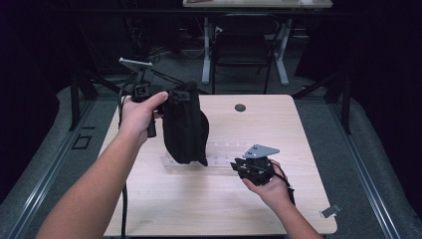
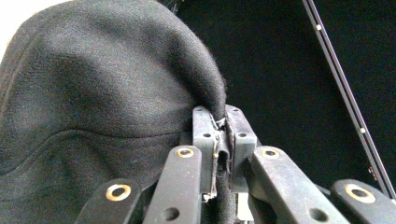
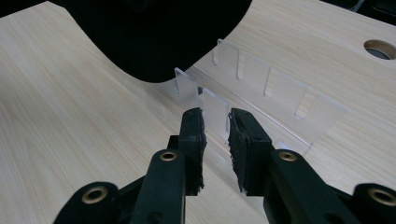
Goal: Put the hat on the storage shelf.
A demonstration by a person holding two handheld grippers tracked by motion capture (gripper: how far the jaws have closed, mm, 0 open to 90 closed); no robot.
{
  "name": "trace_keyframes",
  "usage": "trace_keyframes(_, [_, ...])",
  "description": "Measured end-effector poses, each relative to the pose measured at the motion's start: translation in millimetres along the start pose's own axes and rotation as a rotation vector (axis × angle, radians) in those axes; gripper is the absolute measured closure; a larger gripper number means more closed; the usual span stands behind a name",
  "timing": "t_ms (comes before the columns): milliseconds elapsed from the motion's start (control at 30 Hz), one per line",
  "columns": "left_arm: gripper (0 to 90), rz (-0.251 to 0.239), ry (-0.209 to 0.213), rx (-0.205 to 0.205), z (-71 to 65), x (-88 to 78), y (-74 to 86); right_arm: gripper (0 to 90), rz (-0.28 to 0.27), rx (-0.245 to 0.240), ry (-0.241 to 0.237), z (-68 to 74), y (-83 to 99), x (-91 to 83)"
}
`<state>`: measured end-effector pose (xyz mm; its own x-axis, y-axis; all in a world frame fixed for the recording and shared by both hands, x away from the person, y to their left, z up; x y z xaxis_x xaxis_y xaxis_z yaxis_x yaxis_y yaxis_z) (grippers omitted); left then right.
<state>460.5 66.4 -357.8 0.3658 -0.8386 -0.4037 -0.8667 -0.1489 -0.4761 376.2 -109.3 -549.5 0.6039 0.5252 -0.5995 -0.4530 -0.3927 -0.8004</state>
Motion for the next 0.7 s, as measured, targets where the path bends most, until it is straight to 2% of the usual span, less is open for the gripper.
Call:
trace_keyframes(67, [85.4,0.005,-0.001,0.013,0.2,1.4,0.0,74.9,0.004,-0.005,-0.005,2.3,-1.2,2.9])
trace_keyframes(167, [85.4,0.004,0.002,-0.002,-1.9,2.9,-0.1,75.0,0.013,-0.02,-0.015,6.4,-3.3,6.1])
trace_keyframes(367, [85.4,0.009,0.004,0.013,-3.2,6.5,-0.1,75.2,0.011,-0.034,-0.039,16.5,-10.3,11.8])
trace_keyframes(567, [85.4,0.007,0.002,0.004,-5.0,8.5,-0.3,75.1,0.004,-0.052,-0.068,29.7,-19.3,18.0])
trace_keyframes(700, [85.4,0.012,0.002,0.021,-4.3,9.5,-0.4,74.8,0.005,-0.07,-0.093,39.4,-23.0,22.9])
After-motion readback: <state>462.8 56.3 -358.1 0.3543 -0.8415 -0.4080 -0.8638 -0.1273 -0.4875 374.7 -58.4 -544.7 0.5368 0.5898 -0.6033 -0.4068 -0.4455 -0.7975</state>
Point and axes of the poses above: each handheld gripper's, and its own axes: x roughly forward along the jaws, y roughly out of its underside, z roughly to its left, the point moved 10 cm from there along x, roughly forward along the jaws, and after that the axes turned 1 degree about y, right-handed, at the moved point
